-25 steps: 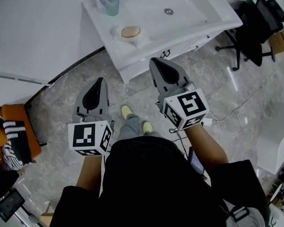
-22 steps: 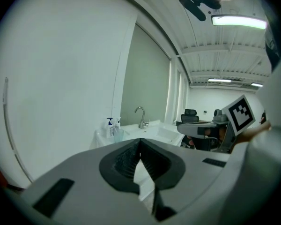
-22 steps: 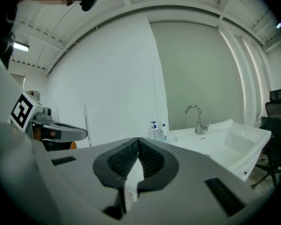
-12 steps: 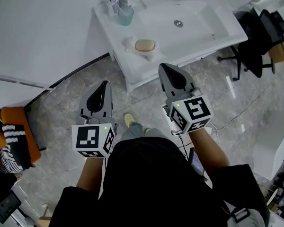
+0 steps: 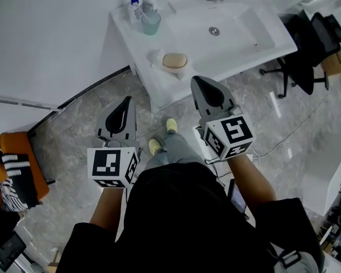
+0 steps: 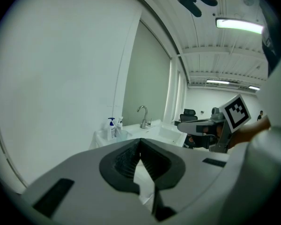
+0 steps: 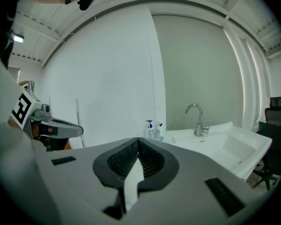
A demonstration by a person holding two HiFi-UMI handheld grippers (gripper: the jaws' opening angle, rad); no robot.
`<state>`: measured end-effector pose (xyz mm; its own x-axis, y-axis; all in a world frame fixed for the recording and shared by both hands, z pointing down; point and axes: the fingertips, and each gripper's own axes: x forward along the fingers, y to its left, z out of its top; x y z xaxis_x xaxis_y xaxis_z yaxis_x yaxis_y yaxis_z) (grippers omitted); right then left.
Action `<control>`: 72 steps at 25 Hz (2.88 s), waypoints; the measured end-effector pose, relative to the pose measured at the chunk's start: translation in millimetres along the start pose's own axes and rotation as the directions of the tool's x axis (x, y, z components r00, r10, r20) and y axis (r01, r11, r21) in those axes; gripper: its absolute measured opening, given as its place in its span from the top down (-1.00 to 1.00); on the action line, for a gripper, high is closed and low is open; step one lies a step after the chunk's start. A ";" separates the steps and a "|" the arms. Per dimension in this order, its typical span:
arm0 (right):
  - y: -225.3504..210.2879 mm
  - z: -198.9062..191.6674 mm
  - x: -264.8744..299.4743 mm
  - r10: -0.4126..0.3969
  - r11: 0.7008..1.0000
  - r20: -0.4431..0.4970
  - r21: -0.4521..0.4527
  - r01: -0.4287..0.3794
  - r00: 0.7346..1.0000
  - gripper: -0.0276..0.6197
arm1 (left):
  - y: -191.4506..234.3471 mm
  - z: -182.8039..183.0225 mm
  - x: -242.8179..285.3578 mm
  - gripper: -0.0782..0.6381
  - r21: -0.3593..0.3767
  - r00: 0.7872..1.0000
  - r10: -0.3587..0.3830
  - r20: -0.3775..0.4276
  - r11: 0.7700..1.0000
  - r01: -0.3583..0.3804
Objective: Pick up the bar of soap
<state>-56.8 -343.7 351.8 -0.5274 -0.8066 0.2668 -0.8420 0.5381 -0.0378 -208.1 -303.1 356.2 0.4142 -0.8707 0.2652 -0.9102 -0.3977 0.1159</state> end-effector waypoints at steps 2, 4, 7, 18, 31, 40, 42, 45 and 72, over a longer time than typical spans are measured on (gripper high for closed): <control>-6.2 3.2 4.3 0.003 1.000 0.003 -0.002 -0.003 1.000 0.90 | 0.0 2.0 7.3 0.76 -0.002 1.000 0.001 -0.002 1.000 -0.001; -14.7 5.1 8.9 0.007 1.000 0.005 -0.003 -0.007 1.000 0.90 | -1.7 4.1 15.6 0.76 0.003 1.000 0.002 -0.006 1.000 -0.002; -29.9 7.1 20.1 0.009 1.000 0.007 -0.001 -0.009 1.000 0.90 | -2.1 8.9 32.5 0.76 0.006 1.000 0.005 -0.012 1.000 -0.004; -97.4 16.1 61.2 0.017 0.999 0.010 -0.033 -0.016 1.000 0.90 | -9.0 28.1 116.2 0.76 0.075 0.998 -0.031 -0.052 0.997 0.035; -138.7 19.6 95.9 0.037 0.999 0.046 -0.002 -0.037 0.998 0.90 | -16.9 12.6 181.1 0.75 0.168 0.978 -0.138 -0.156 0.972 0.164; -154.0 24.4 101.1 -0.017 1.000 0.045 0.003 0.016 0.999 0.90 | -25.9 -7.4 211.0 0.75 0.274 0.896 -0.340 -0.285 0.867 0.416; -160.9 23.6 102.7 -0.029 1.000 0.045 0.004 0.029 0.999 0.90 | -24.9 -18.2 222.5 0.73 0.323 0.874 -0.353 -0.334 0.829 0.458; -170.2 19.6 103.7 -0.050 0.999 0.038 0.010 0.050 0.998 0.90 | -25.4 -38.4 236.7 0.55 0.354 0.825 -0.382 -0.417 0.768 0.534; -204.5 2.4 84.6 -0.111 0.993 -0.001 0.027 0.111 0.994 0.90 | -46.1 -134.4 250.9 0.15 0.257 0.360 -0.544 -0.758 0.259 0.931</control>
<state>70.5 -522.6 379.8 -0.4303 -0.8612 0.2706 -0.8982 0.4382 -0.0340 -62.8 -464.4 546.1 0.6410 0.1219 0.7578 0.1508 -0.9881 0.0314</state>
